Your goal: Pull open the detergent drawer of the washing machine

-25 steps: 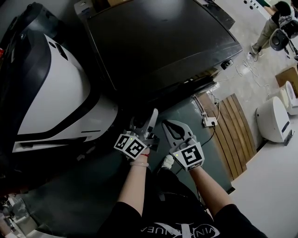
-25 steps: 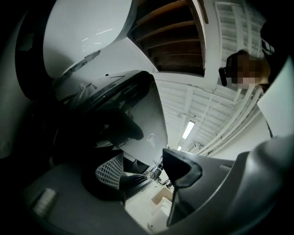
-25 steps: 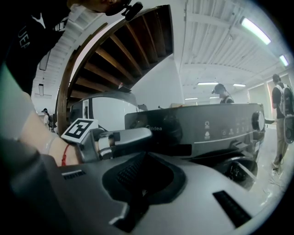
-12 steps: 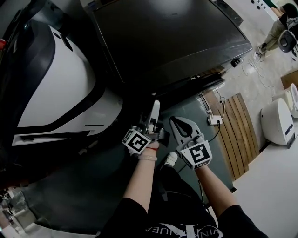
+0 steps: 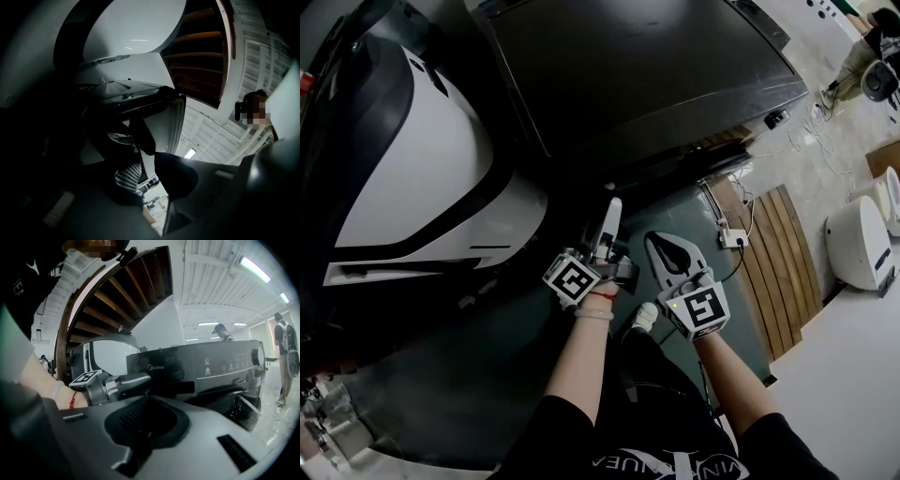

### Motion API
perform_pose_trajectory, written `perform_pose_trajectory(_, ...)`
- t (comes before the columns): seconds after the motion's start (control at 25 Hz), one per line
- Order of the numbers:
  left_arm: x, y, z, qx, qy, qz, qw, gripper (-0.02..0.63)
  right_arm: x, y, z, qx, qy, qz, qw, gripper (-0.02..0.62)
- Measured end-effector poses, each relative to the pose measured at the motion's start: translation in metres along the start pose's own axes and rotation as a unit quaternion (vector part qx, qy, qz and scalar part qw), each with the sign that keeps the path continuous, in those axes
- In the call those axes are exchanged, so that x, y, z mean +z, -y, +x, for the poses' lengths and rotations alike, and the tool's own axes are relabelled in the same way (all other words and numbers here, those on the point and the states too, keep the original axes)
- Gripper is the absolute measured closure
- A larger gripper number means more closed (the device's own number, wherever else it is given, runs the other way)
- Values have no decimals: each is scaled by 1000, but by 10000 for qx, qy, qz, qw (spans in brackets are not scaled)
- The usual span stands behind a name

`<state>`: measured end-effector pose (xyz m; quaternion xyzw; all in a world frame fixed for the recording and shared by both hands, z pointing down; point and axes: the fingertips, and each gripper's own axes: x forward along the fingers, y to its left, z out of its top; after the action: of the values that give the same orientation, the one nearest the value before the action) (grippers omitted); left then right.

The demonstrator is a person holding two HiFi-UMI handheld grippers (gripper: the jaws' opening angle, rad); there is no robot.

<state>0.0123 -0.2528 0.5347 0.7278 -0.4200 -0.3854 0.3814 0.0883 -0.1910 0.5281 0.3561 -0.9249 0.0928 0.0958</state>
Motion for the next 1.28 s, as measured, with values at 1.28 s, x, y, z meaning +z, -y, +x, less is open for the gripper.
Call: perform_pose_trajectory(1.28, -39, 24, -34, 98, -390, -72, 9992, 515, 0, -11, -23, 5, 222, 40, 9997, 581)
